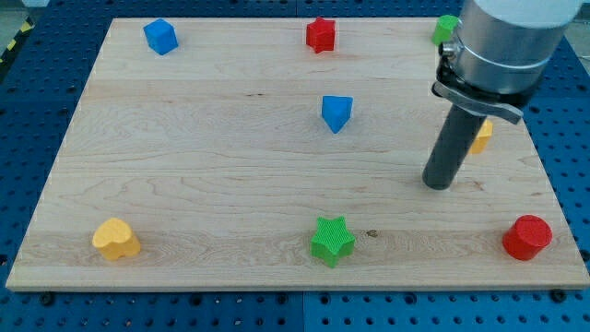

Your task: Push the red circle vertically above the green star

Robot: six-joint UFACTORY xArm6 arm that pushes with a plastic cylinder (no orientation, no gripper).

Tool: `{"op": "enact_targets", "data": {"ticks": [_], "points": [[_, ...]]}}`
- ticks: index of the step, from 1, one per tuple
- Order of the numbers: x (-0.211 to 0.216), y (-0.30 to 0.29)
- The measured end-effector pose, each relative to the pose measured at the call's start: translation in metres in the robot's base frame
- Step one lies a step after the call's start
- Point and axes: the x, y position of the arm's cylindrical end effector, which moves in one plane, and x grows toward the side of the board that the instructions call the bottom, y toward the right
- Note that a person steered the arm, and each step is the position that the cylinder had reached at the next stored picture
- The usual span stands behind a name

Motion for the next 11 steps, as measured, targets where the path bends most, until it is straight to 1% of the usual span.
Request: {"op": "enact_targets", "data": {"ticks": [1,2,3,4,5,6,7,8,9,10,11], "points": [[0.000,0.023],[0.001,0.071],[0.003,0.098],[0.023,0.145],[0.050,0.172],[0.088,0.171],[0.101,0.128],[0.089,0.083],[0.065,0.070],[0.069,0.094],[0.058,0.072]]}}
